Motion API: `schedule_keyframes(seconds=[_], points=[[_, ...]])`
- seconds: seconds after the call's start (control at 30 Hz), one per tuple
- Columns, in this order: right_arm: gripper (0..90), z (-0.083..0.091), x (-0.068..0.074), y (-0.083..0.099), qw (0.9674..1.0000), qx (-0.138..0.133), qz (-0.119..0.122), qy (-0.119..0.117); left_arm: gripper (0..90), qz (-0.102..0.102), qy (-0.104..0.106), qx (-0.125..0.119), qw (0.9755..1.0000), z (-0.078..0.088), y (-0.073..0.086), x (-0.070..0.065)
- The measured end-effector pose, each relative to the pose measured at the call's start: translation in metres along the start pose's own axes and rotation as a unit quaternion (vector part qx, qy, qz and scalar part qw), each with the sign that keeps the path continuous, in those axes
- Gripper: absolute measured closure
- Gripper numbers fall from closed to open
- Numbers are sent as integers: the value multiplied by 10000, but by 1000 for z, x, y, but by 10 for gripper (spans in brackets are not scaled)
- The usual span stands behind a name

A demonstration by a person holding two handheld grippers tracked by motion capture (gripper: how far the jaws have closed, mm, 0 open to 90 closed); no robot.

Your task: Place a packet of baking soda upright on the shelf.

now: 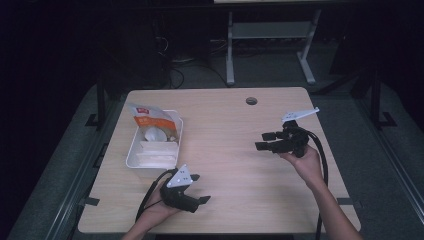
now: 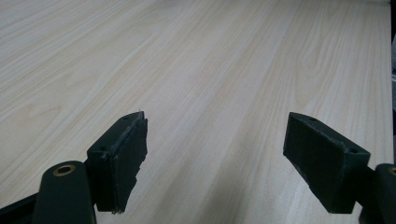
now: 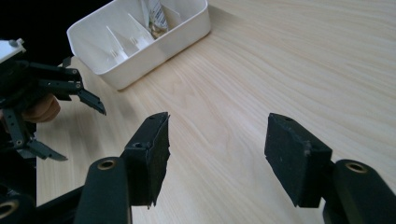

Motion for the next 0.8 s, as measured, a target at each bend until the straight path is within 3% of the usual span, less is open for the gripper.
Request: schedule_keyframes(seconds=[0.8], points=[[370, 22, -1, 41, 9998, 108, -88, 109, 209, 4, -43, -37, 10000, 1, -2, 1]])
Point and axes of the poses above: each handheld gripper's, and its own axes: z roughly backward along the jaws, y roughly out of its underside, x roughly to its left, the point moved 7 cm from there along -z, roughly forward along the jaws, and after that the axes turned 11 degrees about y, right-handed, at the moved point
